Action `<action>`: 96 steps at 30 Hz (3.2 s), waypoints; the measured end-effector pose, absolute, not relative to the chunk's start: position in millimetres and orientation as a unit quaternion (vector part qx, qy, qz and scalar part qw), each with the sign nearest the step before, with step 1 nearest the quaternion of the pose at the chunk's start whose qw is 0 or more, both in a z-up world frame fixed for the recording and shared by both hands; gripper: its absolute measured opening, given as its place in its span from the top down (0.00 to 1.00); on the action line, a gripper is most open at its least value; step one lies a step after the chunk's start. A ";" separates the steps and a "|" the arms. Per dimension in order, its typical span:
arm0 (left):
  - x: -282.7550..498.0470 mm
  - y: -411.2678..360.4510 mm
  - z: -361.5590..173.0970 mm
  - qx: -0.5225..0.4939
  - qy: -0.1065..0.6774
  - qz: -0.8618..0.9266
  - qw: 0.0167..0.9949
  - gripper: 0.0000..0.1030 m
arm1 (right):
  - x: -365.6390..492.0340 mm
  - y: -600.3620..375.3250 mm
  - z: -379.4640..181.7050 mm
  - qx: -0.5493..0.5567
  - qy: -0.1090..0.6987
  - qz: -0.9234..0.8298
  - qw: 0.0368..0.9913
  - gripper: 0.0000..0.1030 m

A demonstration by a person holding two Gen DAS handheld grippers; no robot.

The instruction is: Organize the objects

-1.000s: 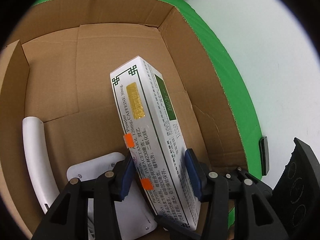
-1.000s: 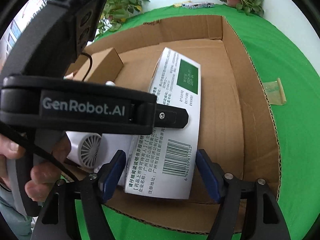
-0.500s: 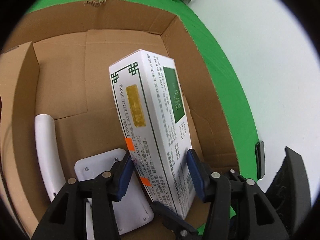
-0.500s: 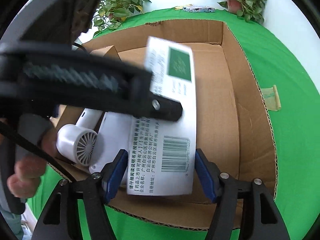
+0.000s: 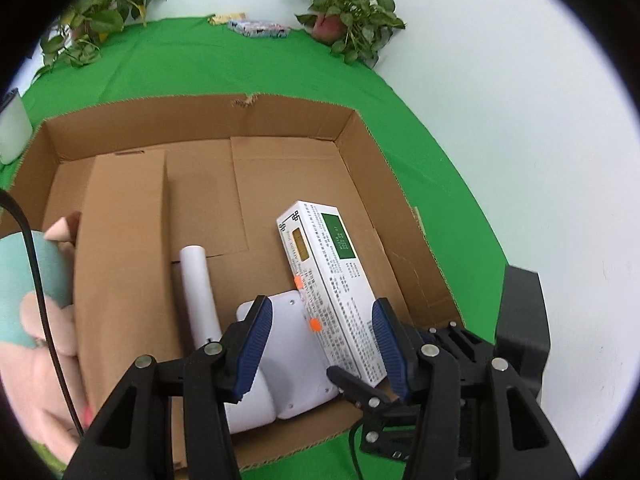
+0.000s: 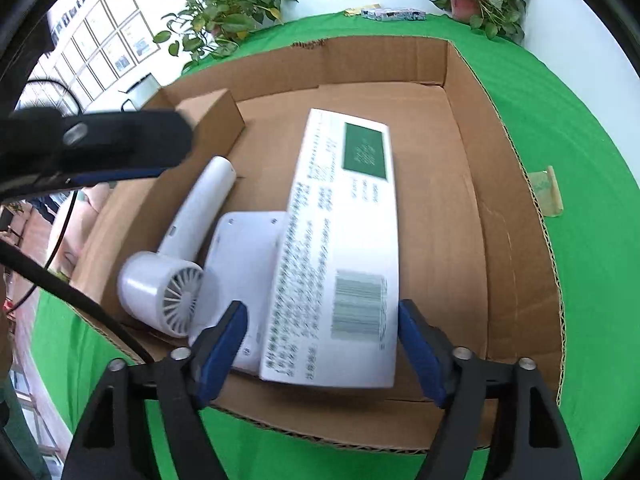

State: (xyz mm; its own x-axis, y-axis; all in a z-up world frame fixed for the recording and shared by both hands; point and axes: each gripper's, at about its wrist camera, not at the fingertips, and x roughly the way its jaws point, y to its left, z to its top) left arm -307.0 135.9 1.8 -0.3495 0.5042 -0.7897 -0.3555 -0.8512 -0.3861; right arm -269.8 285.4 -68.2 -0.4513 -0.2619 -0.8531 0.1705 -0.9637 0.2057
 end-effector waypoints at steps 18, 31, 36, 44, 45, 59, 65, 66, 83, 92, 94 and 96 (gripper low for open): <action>-254.5 61.0 5.1 -0.452 -0.074 0.867 0.194 0.51 | -299.2 271.1 -72.6 0.496 0.037 -0.865 0.058 0.49; -214.2 36.8 -20.3 -0.370 -0.013 0.927 0.068 0.41 | -274.5 233.3 -64.8 0.457 0.041 -0.886 0.066 0.21; -202.6 30.1 -31.6 -0.321 -0.027 0.945 0.048 0.34 | -230.9 229.9 -52.7 0.358 0.006 -0.930 0.080 0.01; -192.4 47.2 -51.2 -0.271 0.006 0.963 0.011 0.22 | -202.5 212.3 -72.2 0.292 0.012 -0.956 0.041 0.01; -191.8 49.3 -54.6 -0.268 0.009 0.963 0.006 0.22 | -201.3 211.5 -73.2 0.285 0.017 -0.958 0.037 0.01; -192.2 52.5 -63.6 -0.255 0.013 0.967 -0.006 0.17 | -202.2 213.2 -78.2 0.270 0.023 -0.962 0.019 0.00; -192.2 52.4 -64.0 -0.257 0.011 0.966 -0.008 0.15 | -202.2 213.2 -78.4 0.270 0.023 -0.962 0.019 0.00; -192.2 52.3 -64.0 -0.257 0.011 0.966 -0.007 0.15 | -202.1 213.3 -78.2 0.270 0.022 -0.962 0.019 0.00; -194.0 46.8 -66.6 -0.265 -0.003 0.964 -0.016 0.01 | -200.8 215.0 -76.0 0.268 0.021 -0.963 0.015 0.00; -193.0 47.7 -66.9 -0.264 -0.003 0.964 -0.017 0.01 | -200.7 215.8 -75.9 0.268 0.021 -0.963 0.015 0.00; -193.2 47.4 -66.8 -0.264 -0.003 0.964 -0.017 0.01 | -200.7 215.8 -75.9 0.268 0.021 -0.963 0.015 0.00; -193.5 47.3 -66.7 -0.264 -0.003 0.964 -0.017 0.01 | -200.3 217.0 -76.0 0.268 0.021 -0.963 0.015 0.00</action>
